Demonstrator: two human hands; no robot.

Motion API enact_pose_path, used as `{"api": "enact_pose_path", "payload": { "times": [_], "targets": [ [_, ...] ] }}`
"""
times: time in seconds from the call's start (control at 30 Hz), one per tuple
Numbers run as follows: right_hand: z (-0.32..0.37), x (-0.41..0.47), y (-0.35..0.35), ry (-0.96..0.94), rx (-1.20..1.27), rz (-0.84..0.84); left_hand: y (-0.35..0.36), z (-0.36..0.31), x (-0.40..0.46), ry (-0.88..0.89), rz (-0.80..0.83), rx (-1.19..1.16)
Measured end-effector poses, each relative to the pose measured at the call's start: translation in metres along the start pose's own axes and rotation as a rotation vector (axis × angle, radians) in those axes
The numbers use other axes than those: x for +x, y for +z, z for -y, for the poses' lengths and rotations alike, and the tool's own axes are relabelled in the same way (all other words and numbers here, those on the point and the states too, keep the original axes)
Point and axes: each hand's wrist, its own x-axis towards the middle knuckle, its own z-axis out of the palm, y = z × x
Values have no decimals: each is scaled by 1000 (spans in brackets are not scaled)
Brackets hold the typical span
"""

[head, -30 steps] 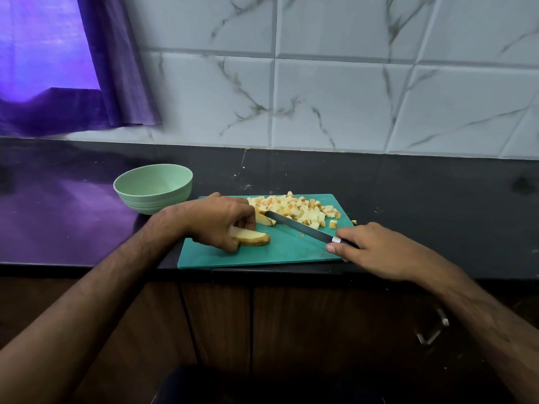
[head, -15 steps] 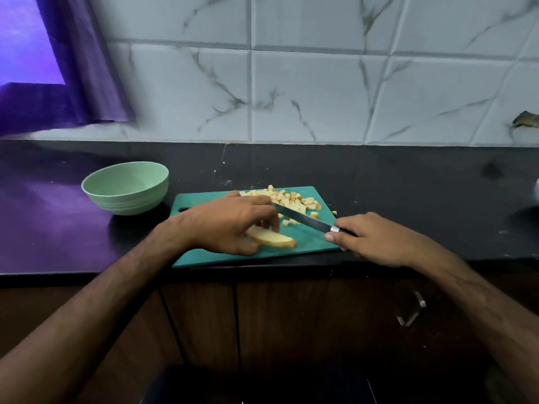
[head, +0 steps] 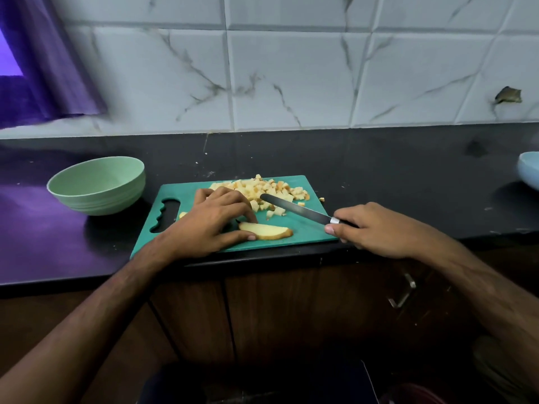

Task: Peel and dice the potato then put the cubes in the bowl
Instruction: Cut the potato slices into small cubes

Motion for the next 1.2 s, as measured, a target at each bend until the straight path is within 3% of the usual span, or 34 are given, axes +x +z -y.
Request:
{"api": "enact_pose_path", "payload": {
  "times": [0.27, 0.53, 0.77, 1.2],
  "targets": [
    [7, -3, -7, -45, 51, 76, -6, 15, -2, -68, -12, -96],
    [20, 8, -8, -93, -286, 118, -10, 21, 8, -101, 60, -156],
    [28, 19, -9, -136, -450, 84, -11, 23, 13, -80, 87, -158],
    [55, 46, -26, -233, -742, 170, -11, 17, 24, -44, 121, -138]
  ]
}}
